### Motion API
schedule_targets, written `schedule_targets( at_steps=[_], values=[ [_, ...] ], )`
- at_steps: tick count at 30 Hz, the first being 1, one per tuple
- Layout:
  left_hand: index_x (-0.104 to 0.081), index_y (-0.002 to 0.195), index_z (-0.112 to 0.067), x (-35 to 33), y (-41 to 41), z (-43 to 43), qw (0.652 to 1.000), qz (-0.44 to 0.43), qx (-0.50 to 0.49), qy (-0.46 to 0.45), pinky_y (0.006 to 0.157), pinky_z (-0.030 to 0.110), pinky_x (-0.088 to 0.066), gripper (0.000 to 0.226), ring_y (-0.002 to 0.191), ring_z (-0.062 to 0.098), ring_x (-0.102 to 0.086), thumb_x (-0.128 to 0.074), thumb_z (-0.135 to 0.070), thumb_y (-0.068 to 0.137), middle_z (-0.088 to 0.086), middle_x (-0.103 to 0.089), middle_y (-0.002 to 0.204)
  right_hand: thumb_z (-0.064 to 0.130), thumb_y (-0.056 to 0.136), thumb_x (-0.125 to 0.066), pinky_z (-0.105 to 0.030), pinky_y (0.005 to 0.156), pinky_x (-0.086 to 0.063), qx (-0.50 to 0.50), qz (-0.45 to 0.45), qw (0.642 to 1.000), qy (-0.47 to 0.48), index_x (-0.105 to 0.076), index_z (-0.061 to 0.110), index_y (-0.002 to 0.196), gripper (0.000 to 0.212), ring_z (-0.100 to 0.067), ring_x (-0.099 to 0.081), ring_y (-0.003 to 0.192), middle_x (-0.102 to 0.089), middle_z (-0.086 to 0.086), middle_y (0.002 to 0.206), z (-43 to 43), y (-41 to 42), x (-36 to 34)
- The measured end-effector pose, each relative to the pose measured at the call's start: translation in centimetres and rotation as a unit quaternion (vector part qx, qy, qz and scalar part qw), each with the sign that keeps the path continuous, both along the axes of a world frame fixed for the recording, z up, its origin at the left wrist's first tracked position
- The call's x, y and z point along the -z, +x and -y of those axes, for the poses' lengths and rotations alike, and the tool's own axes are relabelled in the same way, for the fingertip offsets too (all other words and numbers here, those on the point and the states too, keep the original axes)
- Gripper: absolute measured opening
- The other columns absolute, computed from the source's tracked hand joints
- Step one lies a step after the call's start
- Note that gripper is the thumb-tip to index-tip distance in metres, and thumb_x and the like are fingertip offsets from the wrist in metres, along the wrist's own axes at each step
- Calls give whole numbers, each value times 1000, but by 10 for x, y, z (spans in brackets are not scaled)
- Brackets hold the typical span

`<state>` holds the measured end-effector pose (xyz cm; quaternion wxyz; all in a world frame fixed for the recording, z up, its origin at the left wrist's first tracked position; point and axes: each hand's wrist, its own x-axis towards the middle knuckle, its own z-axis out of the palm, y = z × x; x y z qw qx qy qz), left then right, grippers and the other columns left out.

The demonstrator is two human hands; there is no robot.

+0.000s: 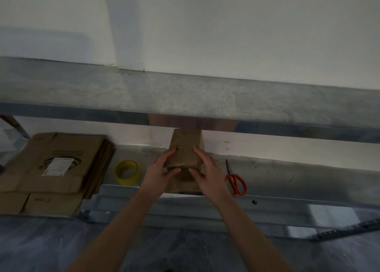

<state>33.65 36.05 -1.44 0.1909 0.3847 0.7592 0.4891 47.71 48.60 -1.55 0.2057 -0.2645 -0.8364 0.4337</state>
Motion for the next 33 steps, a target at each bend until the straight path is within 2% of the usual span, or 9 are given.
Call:
schedule_targets(
  at_steps=[5,10,16,20,23,25,28,31,33],
  values=[
    [-43,125,-55,18,-17,10,1000,10,2,-12,90,9,-47,66,107,-12,-53,-73,-14,82,-7,-50,130,19,92,-67,-36,105,-48,-12,16,997,-80,-36,40,141,61,-18,-50,127,-47,-4,141,4,-15,12],
    [-47,128,-48,23,-10,-10,999,12,45,16,100,17,-44,67,117,2,-54,-75,-12,80,-5,-50,135,22,88,-73,-26,102,-48,12,-15,994,-105,-37,40,138,64,-7,-51,124,-48,3,139,-9,6,23],
    [-46,137,-35,18,-16,-35,998,-15,57,-4,100,11,-39,61,120,7,-51,-71,-18,85,-5,-46,138,21,92,-68,-34,102,-50,25,-6,994,-108,-40,37,139,56,2,-55,116,-55,5,132,-33,-4,17],
    [-32,147,-27,7,-22,-33,987,-95,110,-74,108,23,-37,70,131,16,-42,-69,-28,87,1,-29,151,34,94,-63,-3,99,-31,30,65,997,11,-33,34,147,61,-7,-44,123,-42,-2,147,-34,-2,13],
    [-13,150,-38,-3,-21,-24,976,-145,129,-103,110,23,-27,79,136,10,-28,-63,-42,89,-3,-15,158,51,92,-57,-30,112,-29,31,106,990,91,-22,38,151,70,-22,-27,143,-24,-3,160,-28,9,5],
    [-4,150,-41,-12,-24,-15,957,-223,116,-143,115,34,-22,77,143,14,-17,-50,-57,90,-7,-8,161,62,91,-49,-45,117,-26,24,125,982,142,-16,41,151,72,-25,-12,150,-15,-1,163,-24,14,-5],
    [-11,152,-32,-17,-39,13,904,-369,84,-200,119,40,-6,74,148,18,-2,-27,-68,89,-5,-9,161,63,94,-40,-49,120,-18,-7,127,955,267,-22,38,150,64,-27,-9,150,-20,-1,161,-12,11,-22],
    [-24,151,-24,-12,-60,56,876,-409,70,-247,120,39,-3,66,148,21,-6,-44,-50,94,0,-17,159,54,96,-42,-54,120,-18,-68,101,933,339,-35,29,148,59,-31,-20,148,-32,-5,157,18,-11,-30],
    [-32,148,-20,-4,-76,85,862,-422,65,-274,119,42,-10,63,147,26,-17,-39,-50,93,4,-27,157,54,95,-40,-52,122,-13,-111,104,926,345,-36,27,150,61,-30,-17,150,-34,-6,157,43,-30,-25]
  ],
)
